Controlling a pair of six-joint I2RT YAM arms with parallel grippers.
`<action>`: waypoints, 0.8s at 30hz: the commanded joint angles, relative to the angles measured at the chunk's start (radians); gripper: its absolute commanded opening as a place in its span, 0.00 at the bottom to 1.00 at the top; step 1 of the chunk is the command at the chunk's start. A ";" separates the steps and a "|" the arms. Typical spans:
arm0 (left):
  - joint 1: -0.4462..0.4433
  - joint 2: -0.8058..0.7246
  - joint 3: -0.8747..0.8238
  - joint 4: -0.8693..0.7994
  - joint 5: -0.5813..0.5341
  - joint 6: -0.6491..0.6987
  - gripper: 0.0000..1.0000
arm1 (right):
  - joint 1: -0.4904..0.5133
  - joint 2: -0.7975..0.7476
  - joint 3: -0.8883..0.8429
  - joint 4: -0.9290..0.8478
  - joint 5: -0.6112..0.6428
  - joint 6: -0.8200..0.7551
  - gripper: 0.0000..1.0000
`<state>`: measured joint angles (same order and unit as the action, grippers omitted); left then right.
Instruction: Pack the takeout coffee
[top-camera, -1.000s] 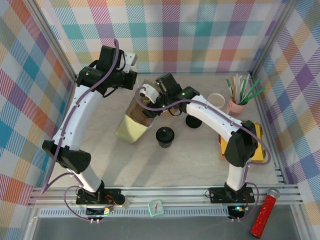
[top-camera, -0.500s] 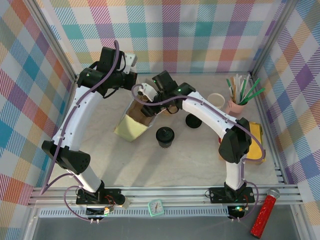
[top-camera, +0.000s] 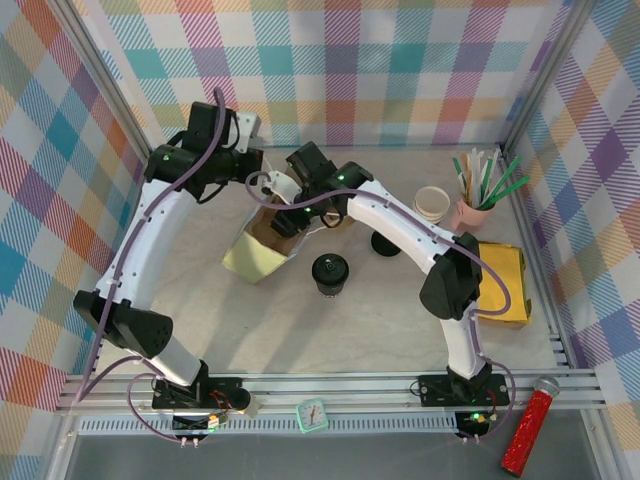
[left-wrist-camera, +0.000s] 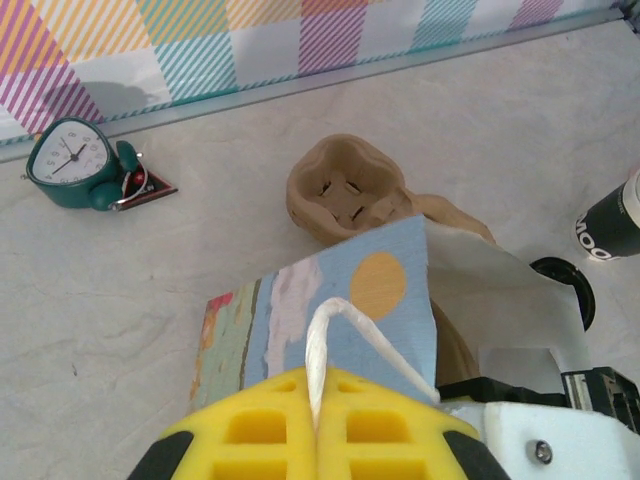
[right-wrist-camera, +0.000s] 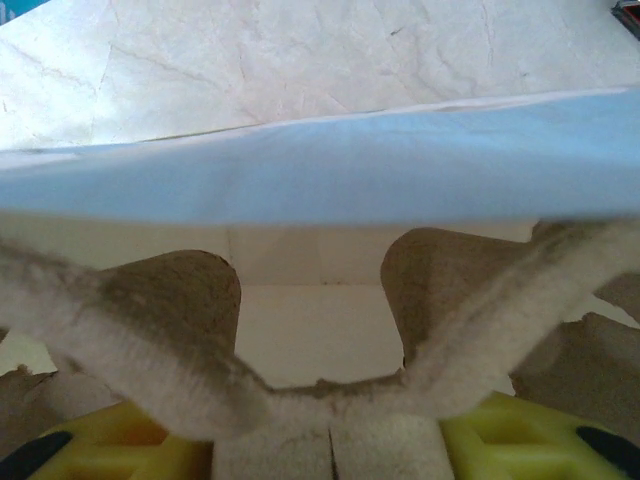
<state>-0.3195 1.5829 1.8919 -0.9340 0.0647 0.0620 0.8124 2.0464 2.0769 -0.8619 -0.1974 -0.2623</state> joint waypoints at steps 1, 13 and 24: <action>0.024 -0.045 -0.024 0.040 0.033 -0.028 0.02 | 0.019 0.025 0.068 -0.065 0.015 0.020 0.47; 0.082 -0.072 -0.076 0.071 0.092 -0.059 0.07 | 0.031 0.024 0.081 -0.108 0.129 -0.032 0.47; 0.098 -0.073 -0.089 0.072 0.108 -0.080 0.10 | 0.063 0.049 0.110 -0.124 0.177 -0.074 0.47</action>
<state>-0.2432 1.5425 1.8206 -0.8833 0.1501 0.0055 0.8593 2.0735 2.1437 -0.9565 -0.0330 -0.3088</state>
